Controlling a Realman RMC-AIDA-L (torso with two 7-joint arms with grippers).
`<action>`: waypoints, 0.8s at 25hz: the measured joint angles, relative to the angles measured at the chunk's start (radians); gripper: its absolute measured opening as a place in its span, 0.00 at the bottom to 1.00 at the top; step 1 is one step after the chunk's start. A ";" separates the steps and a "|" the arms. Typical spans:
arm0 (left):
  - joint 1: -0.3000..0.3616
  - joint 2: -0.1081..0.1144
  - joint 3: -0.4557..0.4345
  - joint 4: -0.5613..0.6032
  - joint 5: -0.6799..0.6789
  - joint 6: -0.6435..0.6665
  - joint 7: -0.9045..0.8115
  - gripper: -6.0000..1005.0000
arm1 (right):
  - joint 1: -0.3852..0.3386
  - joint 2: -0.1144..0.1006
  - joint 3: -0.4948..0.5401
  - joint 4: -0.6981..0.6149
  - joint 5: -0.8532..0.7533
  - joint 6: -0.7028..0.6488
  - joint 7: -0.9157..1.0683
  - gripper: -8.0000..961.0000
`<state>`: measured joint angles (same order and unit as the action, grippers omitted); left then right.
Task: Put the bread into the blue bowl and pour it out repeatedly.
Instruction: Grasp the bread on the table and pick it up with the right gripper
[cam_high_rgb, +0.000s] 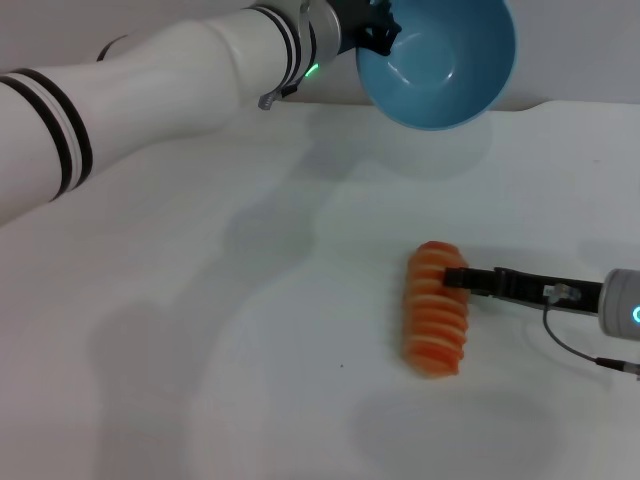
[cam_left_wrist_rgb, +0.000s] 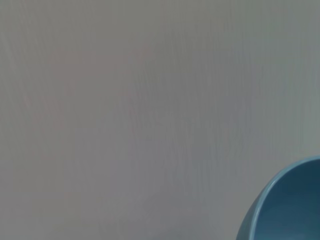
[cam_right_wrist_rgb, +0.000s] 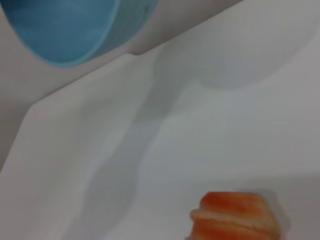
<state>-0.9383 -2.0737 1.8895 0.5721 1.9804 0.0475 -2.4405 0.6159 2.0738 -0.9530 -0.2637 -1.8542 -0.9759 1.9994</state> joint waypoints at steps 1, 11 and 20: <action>0.000 0.000 0.000 0.000 0.000 0.000 0.000 0.00 | 0.005 0.000 0.000 0.006 0.000 0.001 0.000 0.66; 0.006 -0.002 0.002 0.005 0.000 -0.001 0.000 0.00 | 0.010 0.002 0.003 0.011 0.007 0.022 -0.003 0.66; 0.008 -0.004 0.002 0.009 0.000 -0.004 0.000 0.00 | 0.015 0.003 0.003 0.021 0.009 0.036 -0.003 0.66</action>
<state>-0.9306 -2.0773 1.8913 0.5811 1.9804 0.0439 -2.4405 0.6310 2.0765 -0.9501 -0.2424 -1.8456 -0.9400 1.9962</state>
